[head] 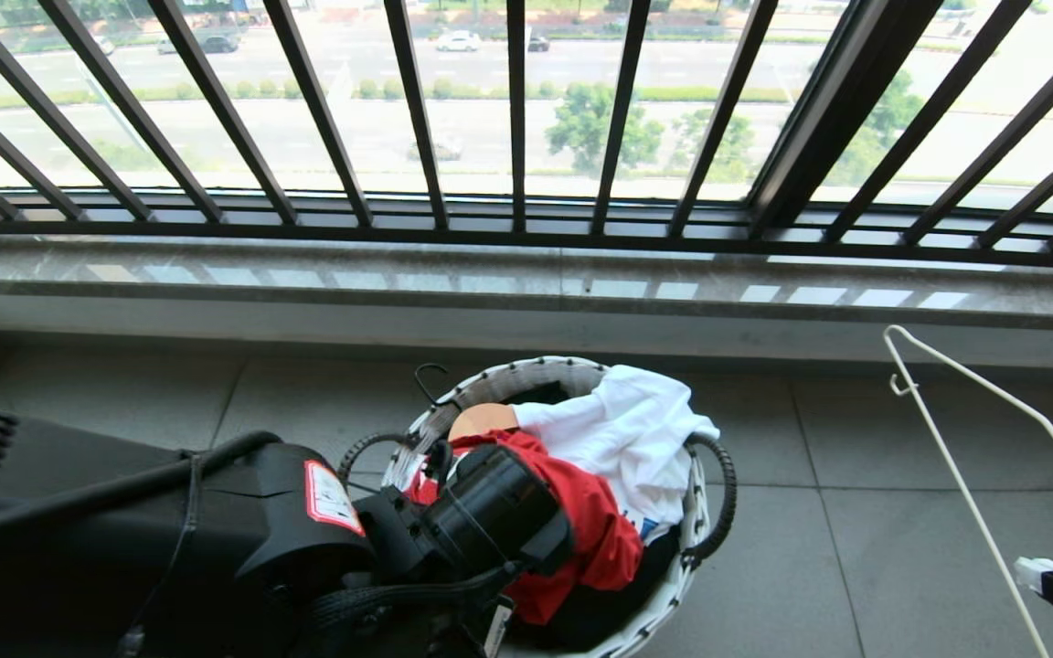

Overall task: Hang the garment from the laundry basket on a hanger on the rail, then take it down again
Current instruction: Pick up clothes from the basket

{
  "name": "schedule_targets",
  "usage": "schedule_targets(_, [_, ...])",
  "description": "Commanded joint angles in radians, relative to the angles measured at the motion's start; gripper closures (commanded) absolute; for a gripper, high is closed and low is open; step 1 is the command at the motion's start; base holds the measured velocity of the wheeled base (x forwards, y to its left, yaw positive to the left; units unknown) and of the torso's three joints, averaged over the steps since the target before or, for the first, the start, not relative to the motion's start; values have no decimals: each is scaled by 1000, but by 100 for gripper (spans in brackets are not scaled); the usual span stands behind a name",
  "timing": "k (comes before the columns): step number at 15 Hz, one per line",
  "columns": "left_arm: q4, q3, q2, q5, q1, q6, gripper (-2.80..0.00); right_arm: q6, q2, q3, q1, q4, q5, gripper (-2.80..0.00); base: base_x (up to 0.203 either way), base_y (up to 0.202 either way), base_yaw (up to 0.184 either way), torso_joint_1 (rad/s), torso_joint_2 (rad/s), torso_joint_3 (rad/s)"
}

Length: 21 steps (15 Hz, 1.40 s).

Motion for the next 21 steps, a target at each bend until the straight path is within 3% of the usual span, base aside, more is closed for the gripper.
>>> schedule_targets(1, [3,3,35,3,-5,-2,0,1,-7,2,0,2,-2,0,0,0,0,0,0,0])
schedule_targets(2, [4,0,30,2,-6,0,0,1,-9,7,0,1,-2,0,0,0,0,0,0,0])
schedule_targets(3, [6,1,18,2,-15,2,-280,1,-7,8,0,1,-2,0,0,0,0,0,0,0])
schedule_targets(10, [37,5,-107,6,-45,-4,-280,1,-7,11,0,1,-2,0,0,0,0,0,0,0])
schedule_targets(15, [11,9,-23,8,94,-14,-280,1,-10,16,0,1,-2,0,0,0,0,0,0,0])
schedule_targets(17, [-96,12,-2,0,132,-12,-280,1,-14,16,0,1,-2,0,0,0,0,0,0,0])
schedule_targets(20, [-141,8,20,-65,143,-7,-280,1,-15,17,0,3,-2,0,0,0,0,0,0,0])
schedule_targets(21, [-142,8,33,-79,144,-6,0,1,-17,19,0,3,-2,0,0,0,0,0,0,0])
